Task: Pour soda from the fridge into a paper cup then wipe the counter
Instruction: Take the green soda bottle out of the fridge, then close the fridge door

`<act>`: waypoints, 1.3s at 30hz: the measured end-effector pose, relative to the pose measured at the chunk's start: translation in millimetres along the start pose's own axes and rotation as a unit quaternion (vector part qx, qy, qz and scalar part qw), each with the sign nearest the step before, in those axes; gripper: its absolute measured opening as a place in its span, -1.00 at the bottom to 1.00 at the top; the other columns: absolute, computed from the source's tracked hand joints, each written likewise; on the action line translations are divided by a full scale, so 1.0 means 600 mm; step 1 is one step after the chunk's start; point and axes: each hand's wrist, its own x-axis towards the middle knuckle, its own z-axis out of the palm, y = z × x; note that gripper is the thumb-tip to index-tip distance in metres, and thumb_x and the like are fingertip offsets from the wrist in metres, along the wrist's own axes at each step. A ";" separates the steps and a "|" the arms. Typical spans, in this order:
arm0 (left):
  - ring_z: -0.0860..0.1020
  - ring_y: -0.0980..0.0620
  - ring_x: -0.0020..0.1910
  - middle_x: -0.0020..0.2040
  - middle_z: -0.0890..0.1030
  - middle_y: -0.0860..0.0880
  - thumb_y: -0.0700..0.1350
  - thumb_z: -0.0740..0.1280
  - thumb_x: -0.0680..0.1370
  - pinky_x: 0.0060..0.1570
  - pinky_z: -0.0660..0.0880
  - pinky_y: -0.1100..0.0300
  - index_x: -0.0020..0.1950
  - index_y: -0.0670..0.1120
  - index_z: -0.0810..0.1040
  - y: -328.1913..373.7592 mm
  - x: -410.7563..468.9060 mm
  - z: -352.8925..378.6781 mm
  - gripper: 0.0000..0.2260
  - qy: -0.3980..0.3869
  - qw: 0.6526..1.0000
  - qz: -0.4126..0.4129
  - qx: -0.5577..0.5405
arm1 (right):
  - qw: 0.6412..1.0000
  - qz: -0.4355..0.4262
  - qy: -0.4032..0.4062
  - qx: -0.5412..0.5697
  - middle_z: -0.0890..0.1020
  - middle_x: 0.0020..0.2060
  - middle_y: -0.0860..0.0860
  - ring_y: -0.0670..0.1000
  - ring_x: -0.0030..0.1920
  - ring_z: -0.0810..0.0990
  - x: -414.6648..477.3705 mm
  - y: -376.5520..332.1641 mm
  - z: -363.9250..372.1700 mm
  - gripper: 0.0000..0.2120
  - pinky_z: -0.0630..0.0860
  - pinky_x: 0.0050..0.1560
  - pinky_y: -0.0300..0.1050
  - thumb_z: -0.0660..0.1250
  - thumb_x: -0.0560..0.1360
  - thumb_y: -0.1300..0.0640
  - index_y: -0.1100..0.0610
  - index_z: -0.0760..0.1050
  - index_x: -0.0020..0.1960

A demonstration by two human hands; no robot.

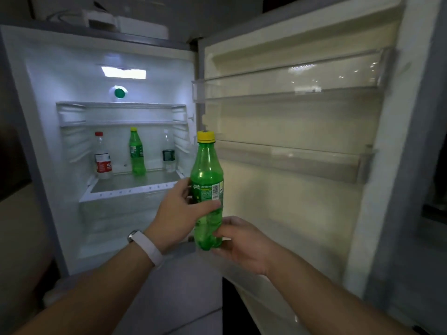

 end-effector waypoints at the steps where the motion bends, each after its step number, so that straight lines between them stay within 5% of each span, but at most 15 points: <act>1: 0.68 0.09 -0.07 -0.02 0.70 -0.01 -0.26 0.56 0.36 -0.13 0.61 0.26 0.14 -0.04 0.58 0.006 -0.013 0.020 -0.60 -0.005 1.000 0.001 -0.005 | 1.000 0.000 0.001 -0.005 0.62 0.00 0.18 0.08 -0.08 0.64 -0.022 0.000 -0.015 -0.72 0.58 -0.16 -0.10 0.31 0.48 0.37 0.22 0.41 0.16; 9: 0.68 0.00 -0.04 0.02 0.70 -0.07 -0.22 0.61 0.29 -0.04 0.63 0.13 0.17 -0.10 0.58 0.034 -0.138 0.176 -0.52 -0.007 0.999 -0.028 -0.038 | 1.000 0.023 0.017 0.004 0.61 -0.06 0.18 0.04 -0.16 0.65 -0.193 0.020 -0.134 -0.76 0.61 -0.22 -0.13 0.27 0.49 0.41 0.21 0.43 0.13; 14: 0.66 0.13 -0.12 -0.02 0.69 -0.03 -0.35 0.54 0.36 -0.14 0.60 0.27 0.16 -0.09 0.56 0.060 -0.202 0.257 -0.57 -0.020 0.997 -0.038 -0.057 | 0.999 0.039 0.025 -0.004 0.65 -0.01 0.15 0.04 -0.09 0.68 -0.280 0.032 -0.199 -0.73 0.61 -0.16 -0.13 0.29 0.49 0.37 0.19 0.44 0.17; 17: 0.66 0.17 -0.15 -0.04 0.68 -0.02 -0.37 0.53 0.36 -0.17 0.58 0.30 0.15 -0.12 0.56 0.070 -0.228 0.297 -0.58 -0.032 0.997 -0.039 -0.058 | 0.993 0.036 0.035 -0.103 0.68 -0.01 0.10 -0.01 -0.08 0.67 -0.324 0.037 -0.240 -0.68 0.59 -0.07 -0.14 0.37 0.47 0.22 0.13 0.45 0.21; 21: 0.66 0.16 -0.14 -0.02 0.69 -0.05 -0.38 0.51 0.37 -0.16 0.58 0.31 0.18 -0.17 0.55 0.081 -0.243 0.339 -0.59 -0.050 0.995 -0.043 -0.071 | 0.933 0.041 0.059 -0.351 0.60 0.03 -0.02 -0.06 -0.01 0.60 -0.376 0.026 -0.310 -0.43 0.55 0.08 -0.11 0.38 0.29 -0.13 0.02 0.44 0.26; 27: 0.67 0.11 -0.11 0.00 0.70 -0.05 -0.38 0.52 0.36 -0.14 0.58 0.29 0.19 -0.18 0.56 0.083 -0.244 0.386 -0.58 -0.080 0.993 -0.043 -0.079 | 0.818 -0.041 0.195 -0.539 0.58 0.13 -0.03 -0.04 0.03 0.56 -0.397 -0.009 -0.421 -0.69 0.51 0.04 -0.13 0.31 0.54 -0.04 0.04 0.47 0.23; 32: 0.67 0.08 -0.09 0.01 0.70 -0.07 -0.37 0.52 0.36 -0.11 0.60 0.26 0.19 -0.17 0.56 0.083 -0.237 0.414 -0.58 -0.100 0.991 -0.039 -0.083 | 0.812 -0.146 0.284 -0.489 0.37 0.38 0.04 -0.04 0.27 0.41 -0.380 -0.042 -0.457 -0.41 0.39 0.23 -0.13 0.29 0.55 0.00 0.02 0.18 0.52; 36: 0.67 0.07 -0.06 0.04 0.70 -0.08 -0.36 0.52 0.36 -0.06 0.61 0.22 0.21 -0.17 0.55 0.085 -0.236 0.428 -0.55 -0.109 0.990 -0.037 -0.080 | 0.838 -0.187 0.275 -0.433 0.10 0.56 -0.03 -0.03 0.52 0.13 -0.354 -0.061 -0.454 -0.22 0.09 0.45 -0.17 0.30 0.55 0.07 -0.02 -0.11 0.60; 39: 0.67 0.02 -0.02 0.03 0.70 -0.08 -0.35 0.53 0.36 0.02 0.61 0.12 0.20 -0.16 0.56 0.086 -0.234 0.432 -0.57 -0.116 0.989 -0.037 -0.079 | 0.857 -0.191 0.242 -0.413 -0.02 0.59 -0.09 -0.07 0.55 0.03 -0.333 -0.052 -0.442 -0.08 0.06 0.53 -0.05 0.34 0.51 0.08 -0.09 -0.26 0.58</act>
